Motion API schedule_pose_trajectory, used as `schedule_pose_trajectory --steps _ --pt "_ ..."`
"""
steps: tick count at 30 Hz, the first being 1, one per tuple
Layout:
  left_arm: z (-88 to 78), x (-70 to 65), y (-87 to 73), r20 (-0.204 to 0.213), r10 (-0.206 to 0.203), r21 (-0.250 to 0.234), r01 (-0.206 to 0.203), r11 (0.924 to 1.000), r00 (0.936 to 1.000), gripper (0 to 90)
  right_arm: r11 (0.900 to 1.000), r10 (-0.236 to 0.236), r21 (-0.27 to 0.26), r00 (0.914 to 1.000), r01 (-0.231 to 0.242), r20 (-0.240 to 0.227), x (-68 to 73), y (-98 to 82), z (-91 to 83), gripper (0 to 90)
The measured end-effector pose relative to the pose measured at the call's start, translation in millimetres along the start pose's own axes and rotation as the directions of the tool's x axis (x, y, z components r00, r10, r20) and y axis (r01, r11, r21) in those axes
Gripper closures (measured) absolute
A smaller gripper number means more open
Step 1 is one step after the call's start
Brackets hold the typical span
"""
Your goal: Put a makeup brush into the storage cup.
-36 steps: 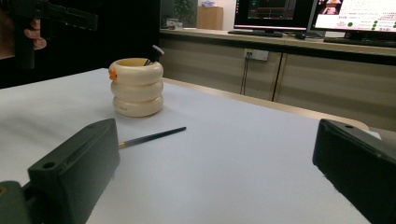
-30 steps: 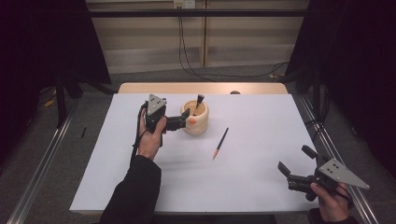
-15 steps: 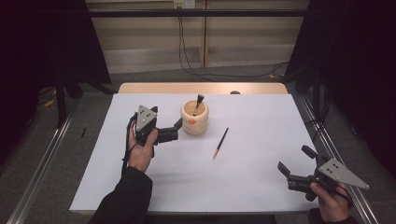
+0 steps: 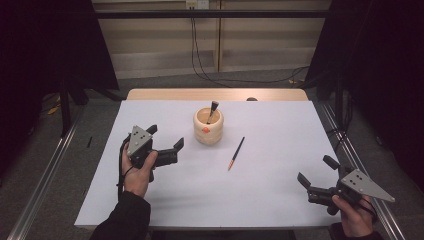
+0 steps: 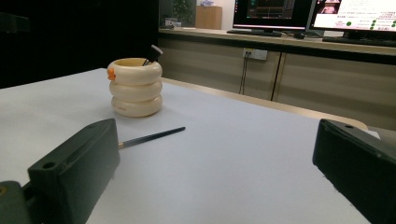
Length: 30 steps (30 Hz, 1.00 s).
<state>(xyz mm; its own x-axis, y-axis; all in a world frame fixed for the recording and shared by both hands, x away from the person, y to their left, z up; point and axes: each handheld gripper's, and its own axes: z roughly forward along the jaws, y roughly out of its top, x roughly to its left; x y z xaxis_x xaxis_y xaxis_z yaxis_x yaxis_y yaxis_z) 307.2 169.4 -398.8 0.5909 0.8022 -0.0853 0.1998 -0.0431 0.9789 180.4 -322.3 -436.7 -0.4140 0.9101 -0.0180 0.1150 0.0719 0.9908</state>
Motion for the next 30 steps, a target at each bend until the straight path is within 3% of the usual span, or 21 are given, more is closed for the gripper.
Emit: schedule_pose_trajectory --steps 4,8,10,12,19,23,30 --pt "-11.4 -2.4 -2.9 -0.023 0.055 0.011 -0.055 0.9985 0.9982 0.3 1.000 0.000 -0.005 0.9999 0.000 0.010 -0.7 0.0 -0.6 0.2" --pt "-24.5 0.8 -9.6 -0.043 0.063 0.002 -0.063 0.9980 0.9971 0.4 1.000 0.001 -0.002 1.0000 -0.001 0.009 -0.2 -0.1 -0.1 0.2" --pt "-29.2 0.9 -12.1 -0.056 0.057 -0.004 -0.058 0.9983 0.9968 0.3 1.000 0.000 -0.001 0.9999 0.000 0.011 -0.2 -0.2 -0.4 0.2" --pt "-34.9 3.4 -14.8 -0.040 0.034 -0.009 -0.035 0.9994 0.9986 0.4 1.000 0.002 -0.001 0.9999 -0.002 0.017 -0.1 -0.2 -1.1 0.2" --pt "-55.3 4.0 -25.4 -0.067 0.053 0.001 -0.053 0.9986 0.9964 0.5 1.000 0.010 0.006 0.9995 -0.010 0.030 -0.5 -1.1 -5.4 0.2" --pt "-67.8 2.9 -30.4 -0.064 0.022 0.004 -0.021 0.9998 0.9977 0.6 1.000 0.010 0.002 0.9994 -0.010 0.035 0.1 -1.5 -6.0 0.2" --pt "-90.0 0.8 -42.9 -0.076 0.047 0.014 -0.046 0.9988 0.9960 0.7 1.000 0.010 0.004 0.9992 -0.010 0.037 -0.3 -1.7 -5.8 0.2"
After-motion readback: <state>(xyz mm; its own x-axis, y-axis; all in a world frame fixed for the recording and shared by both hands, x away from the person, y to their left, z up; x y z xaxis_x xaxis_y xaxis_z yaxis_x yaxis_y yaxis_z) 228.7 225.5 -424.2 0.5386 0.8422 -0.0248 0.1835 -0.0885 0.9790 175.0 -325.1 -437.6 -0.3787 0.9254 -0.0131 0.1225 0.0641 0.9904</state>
